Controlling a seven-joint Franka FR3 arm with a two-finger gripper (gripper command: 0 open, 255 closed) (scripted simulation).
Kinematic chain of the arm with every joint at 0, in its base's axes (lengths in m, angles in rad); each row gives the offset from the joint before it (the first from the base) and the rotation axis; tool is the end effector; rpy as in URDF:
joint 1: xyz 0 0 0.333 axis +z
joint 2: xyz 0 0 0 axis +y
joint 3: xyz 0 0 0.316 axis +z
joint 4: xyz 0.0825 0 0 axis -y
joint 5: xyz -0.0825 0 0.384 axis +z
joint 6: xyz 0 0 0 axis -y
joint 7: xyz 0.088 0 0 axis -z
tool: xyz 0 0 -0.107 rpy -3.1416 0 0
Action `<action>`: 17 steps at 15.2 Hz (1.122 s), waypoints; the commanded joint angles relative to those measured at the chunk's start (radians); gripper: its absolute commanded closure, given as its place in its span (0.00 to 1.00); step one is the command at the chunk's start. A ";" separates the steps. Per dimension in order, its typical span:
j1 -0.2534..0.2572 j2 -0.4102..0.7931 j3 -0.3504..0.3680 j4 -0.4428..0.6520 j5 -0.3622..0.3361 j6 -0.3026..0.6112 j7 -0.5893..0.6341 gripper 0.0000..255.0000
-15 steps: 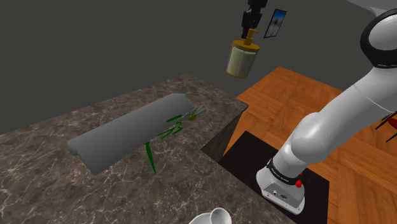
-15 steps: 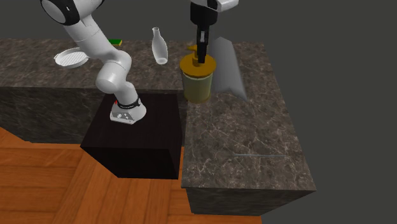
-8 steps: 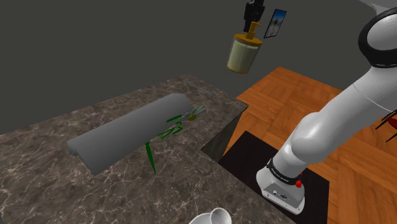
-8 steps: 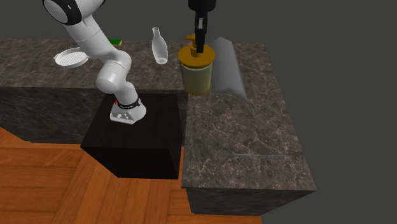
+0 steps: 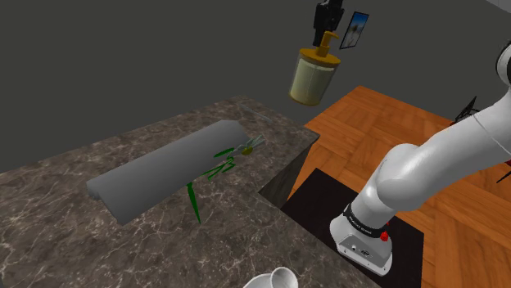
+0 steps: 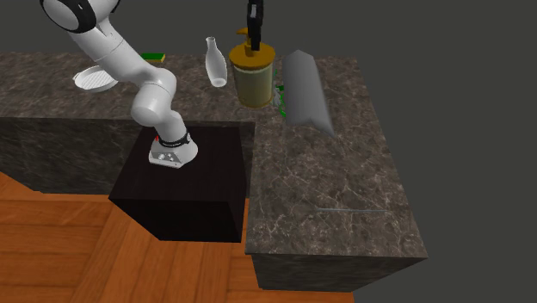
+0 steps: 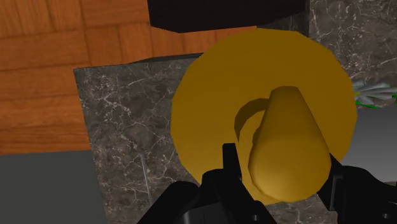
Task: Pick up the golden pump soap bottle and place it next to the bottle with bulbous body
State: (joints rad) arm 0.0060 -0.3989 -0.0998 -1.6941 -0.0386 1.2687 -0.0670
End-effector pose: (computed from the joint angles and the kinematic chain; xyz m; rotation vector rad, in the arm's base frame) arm 0.3830 -0.0534 0.7297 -3.1371 0.0462 0.0444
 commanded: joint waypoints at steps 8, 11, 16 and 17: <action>0.050 -0.145 0.164 -0.115 0.080 -0.030 0.221 1.00; 0.065 -0.173 0.221 -0.131 0.116 -0.038 0.295 1.00; 0.089 -0.201 0.318 -0.137 0.181 -0.049 0.420 1.00; 0.093 -0.203 0.339 -0.135 0.194 -0.051 0.445 1.00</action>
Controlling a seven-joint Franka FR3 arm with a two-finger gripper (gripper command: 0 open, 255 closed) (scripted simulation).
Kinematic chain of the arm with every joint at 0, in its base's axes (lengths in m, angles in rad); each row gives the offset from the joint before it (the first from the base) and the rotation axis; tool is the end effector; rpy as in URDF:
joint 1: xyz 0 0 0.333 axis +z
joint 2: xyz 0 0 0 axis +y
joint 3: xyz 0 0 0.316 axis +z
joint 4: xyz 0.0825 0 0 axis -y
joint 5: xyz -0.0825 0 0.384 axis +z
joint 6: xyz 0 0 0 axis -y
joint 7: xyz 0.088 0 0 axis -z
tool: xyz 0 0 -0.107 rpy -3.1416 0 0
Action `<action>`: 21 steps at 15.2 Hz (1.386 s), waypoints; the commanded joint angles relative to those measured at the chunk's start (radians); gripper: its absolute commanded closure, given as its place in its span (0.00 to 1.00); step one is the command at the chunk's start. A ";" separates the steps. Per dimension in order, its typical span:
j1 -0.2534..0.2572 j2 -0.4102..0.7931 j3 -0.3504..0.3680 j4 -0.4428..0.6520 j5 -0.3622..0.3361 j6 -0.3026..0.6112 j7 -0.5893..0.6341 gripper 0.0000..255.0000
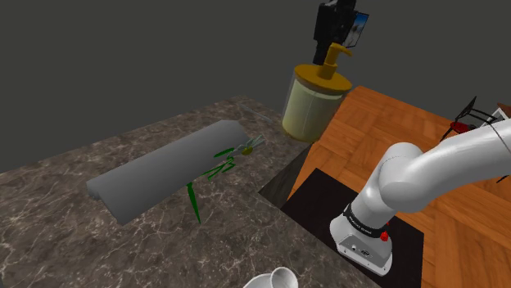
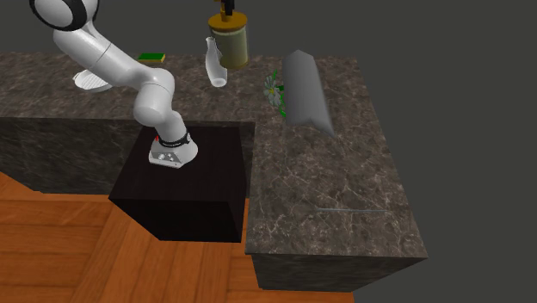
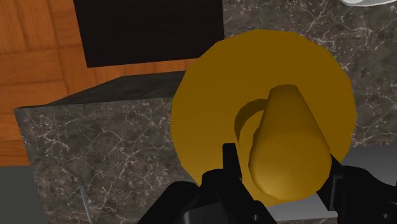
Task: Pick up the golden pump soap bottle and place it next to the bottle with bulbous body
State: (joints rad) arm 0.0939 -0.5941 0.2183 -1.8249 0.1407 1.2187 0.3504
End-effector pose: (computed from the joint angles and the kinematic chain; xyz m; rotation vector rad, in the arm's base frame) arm 0.2865 0.1508 0.7313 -3.1384 0.0459 0.0441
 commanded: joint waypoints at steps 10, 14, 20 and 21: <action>0.034 0.026 0.239 0.075 0.133 0.000 0.293 1.00; 0.036 0.072 0.341 0.138 0.165 0.008 0.407 1.00; 0.020 0.187 0.529 0.268 0.171 0.029 0.597 1.00; 0.015 0.213 0.568 0.295 0.165 0.033 0.632 1.00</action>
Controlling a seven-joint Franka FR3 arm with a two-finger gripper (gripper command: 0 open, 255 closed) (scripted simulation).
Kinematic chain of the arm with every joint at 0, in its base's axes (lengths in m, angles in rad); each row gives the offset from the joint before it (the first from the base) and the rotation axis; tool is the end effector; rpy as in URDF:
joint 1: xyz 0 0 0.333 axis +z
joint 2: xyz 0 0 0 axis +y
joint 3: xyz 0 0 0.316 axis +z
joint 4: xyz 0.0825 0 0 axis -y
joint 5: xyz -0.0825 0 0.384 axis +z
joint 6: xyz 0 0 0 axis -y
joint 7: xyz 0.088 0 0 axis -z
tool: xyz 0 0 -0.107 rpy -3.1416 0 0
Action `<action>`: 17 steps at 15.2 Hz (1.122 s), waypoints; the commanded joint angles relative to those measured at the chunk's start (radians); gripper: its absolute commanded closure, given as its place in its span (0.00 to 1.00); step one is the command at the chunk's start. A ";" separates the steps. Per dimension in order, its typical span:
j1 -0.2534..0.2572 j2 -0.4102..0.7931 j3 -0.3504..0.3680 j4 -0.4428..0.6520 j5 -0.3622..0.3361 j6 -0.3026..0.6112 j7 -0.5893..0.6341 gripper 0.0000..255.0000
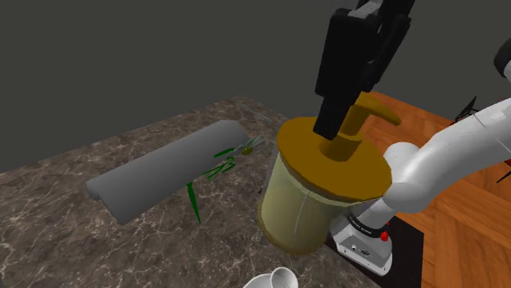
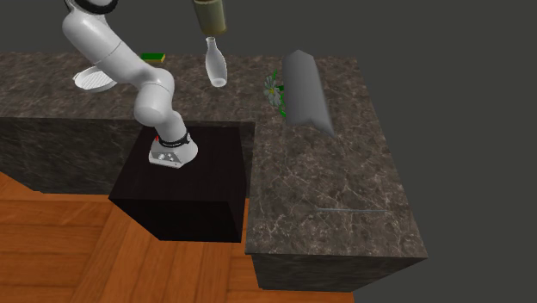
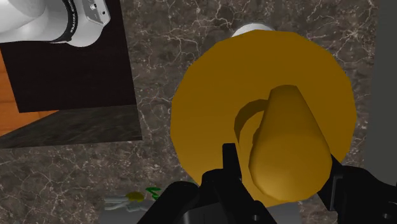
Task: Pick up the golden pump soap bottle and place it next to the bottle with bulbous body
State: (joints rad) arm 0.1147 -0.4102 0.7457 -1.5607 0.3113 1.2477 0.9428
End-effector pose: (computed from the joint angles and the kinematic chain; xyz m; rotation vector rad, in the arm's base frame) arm 0.1668 0.4012 0.7300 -3.1404 0.0453 0.0432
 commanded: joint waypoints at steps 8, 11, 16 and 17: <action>0.021 0.508 0.556 0.320 -0.381 0.019 0.503 1.00; 0.365 0.751 0.509 0.505 -0.631 -0.057 0.680 1.00; 0.533 0.839 0.444 0.579 -0.711 -0.058 0.731 1.00; 0.501 0.825 0.455 0.539 -0.695 -0.033 0.730 1.00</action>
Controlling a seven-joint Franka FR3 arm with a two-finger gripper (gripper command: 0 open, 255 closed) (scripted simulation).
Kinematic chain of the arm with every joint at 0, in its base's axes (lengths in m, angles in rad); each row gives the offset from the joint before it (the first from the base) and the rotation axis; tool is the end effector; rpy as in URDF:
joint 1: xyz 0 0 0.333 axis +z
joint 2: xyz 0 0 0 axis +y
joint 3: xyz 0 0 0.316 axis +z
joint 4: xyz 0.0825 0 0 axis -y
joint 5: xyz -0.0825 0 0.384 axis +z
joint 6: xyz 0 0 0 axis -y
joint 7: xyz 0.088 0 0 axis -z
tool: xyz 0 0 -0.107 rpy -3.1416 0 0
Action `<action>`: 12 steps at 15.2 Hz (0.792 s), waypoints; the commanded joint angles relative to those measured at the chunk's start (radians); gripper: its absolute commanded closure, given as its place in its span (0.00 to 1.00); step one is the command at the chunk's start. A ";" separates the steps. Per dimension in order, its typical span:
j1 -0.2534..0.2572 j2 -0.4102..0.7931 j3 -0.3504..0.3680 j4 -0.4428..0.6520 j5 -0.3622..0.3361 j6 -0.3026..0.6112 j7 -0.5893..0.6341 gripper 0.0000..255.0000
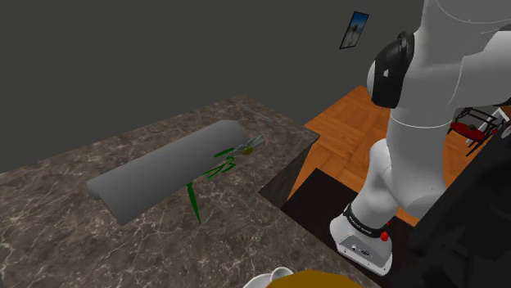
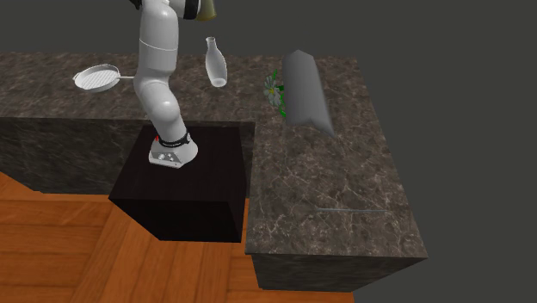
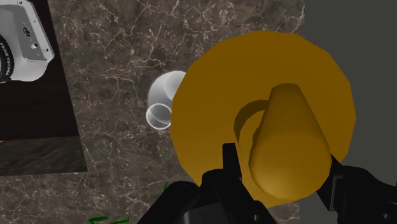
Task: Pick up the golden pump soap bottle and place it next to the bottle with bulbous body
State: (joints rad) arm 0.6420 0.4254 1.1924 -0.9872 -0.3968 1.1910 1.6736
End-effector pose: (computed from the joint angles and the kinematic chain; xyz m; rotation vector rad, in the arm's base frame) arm 0.0852 0.5735 0.7152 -3.1390 0.0469 0.0436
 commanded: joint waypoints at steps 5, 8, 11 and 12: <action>-0.156 -0.069 0.051 -0.199 0.077 0.134 -0.016 1.00; -0.218 -0.099 0.072 -0.281 0.108 0.193 -0.027 1.00; -0.271 -0.126 0.090 -0.354 0.135 0.247 -0.038 1.00; -0.287 -0.134 0.096 -0.377 0.143 0.265 -0.042 1.00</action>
State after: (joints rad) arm 0.3682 0.2974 1.2837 -1.3398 -0.2598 1.4354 1.6331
